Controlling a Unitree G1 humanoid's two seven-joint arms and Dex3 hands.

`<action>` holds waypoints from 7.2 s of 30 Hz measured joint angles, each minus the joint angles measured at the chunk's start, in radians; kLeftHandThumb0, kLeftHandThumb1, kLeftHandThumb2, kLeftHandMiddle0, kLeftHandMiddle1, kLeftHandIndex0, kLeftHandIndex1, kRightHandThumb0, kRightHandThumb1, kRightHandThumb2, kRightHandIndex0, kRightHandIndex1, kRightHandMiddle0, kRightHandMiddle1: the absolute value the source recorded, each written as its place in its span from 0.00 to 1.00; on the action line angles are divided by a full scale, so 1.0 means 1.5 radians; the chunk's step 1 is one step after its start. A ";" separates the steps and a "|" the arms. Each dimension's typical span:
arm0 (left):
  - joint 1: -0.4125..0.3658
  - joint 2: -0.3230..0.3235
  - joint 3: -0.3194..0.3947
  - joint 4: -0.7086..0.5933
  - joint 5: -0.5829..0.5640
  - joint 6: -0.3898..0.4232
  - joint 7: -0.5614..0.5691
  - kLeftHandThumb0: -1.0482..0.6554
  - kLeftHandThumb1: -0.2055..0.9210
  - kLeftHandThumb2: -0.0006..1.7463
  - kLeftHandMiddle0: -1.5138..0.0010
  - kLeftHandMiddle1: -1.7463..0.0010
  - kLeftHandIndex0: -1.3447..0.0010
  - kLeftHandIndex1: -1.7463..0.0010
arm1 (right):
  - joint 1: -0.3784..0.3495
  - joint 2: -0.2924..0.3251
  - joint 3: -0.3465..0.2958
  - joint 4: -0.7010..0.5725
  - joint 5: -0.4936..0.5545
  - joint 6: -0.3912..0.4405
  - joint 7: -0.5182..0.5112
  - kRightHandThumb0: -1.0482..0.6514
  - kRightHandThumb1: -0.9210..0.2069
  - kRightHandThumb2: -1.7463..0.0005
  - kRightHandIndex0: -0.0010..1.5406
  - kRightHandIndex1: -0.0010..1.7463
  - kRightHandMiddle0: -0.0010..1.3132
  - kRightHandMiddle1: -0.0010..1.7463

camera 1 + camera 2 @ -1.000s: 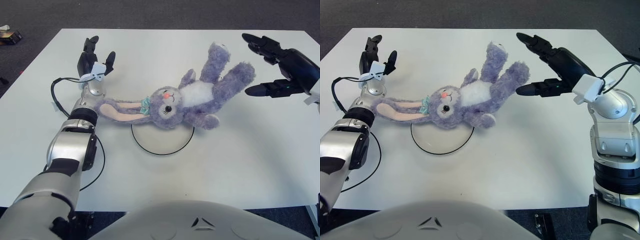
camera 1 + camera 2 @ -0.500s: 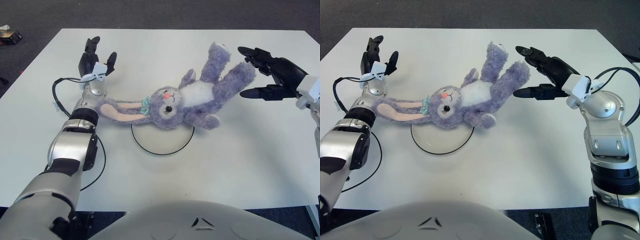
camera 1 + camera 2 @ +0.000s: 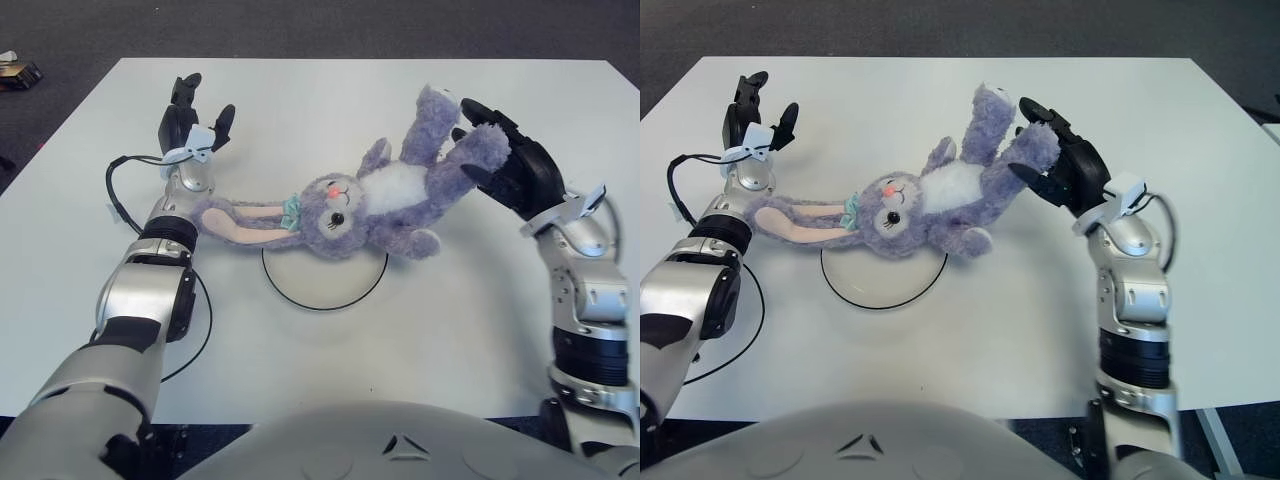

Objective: Put the doll into the plate.

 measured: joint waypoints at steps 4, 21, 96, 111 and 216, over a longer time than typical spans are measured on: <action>0.000 0.000 0.000 -0.001 0.000 0.000 0.000 0.29 1.00 0.30 0.69 1.00 0.82 0.67 | 0.000 -0.003 -0.002 0.000 0.012 0.005 -0.005 0.18 0.00 0.51 0.21 0.01 0.23 0.04; 0.000 0.000 0.000 -0.004 0.000 0.000 -0.003 0.29 1.00 0.29 0.69 1.00 0.82 0.68 | 0.001 0.002 0.003 0.016 0.064 0.005 0.000 0.17 0.00 0.48 0.26 0.02 0.28 0.05; 0.000 -0.007 0.006 -0.010 -0.013 -0.006 -0.010 0.30 1.00 0.26 0.69 1.00 0.80 0.69 | 0.053 0.014 0.174 -0.020 0.025 -0.024 0.039 0.13 0.00 0.42 0.21 0.00 0.23 0.00; 0.000 -0.020 0.009 -0.018 -0.020 0.003 -0.010 0.28 1.00 0.25 0.67 1.00 0.78 0.73 | 0.050 0.015 0.196 -0.019 0.024 -0.024 0.042 0.13 0.00 0.41 0.21 0.00 0.22 0.00; 0.000 -0.025 0.009 -0.032 -0.019 0.020 -0.010 0.28 1.00 0.17 0.66 1.00 0.73 0.77 | -0.056 -0.087 0.081 0.157 -0.456 -0.529 -0.225 0.23 0.00 0.72 0.22 0.00 0.27 0.01</action>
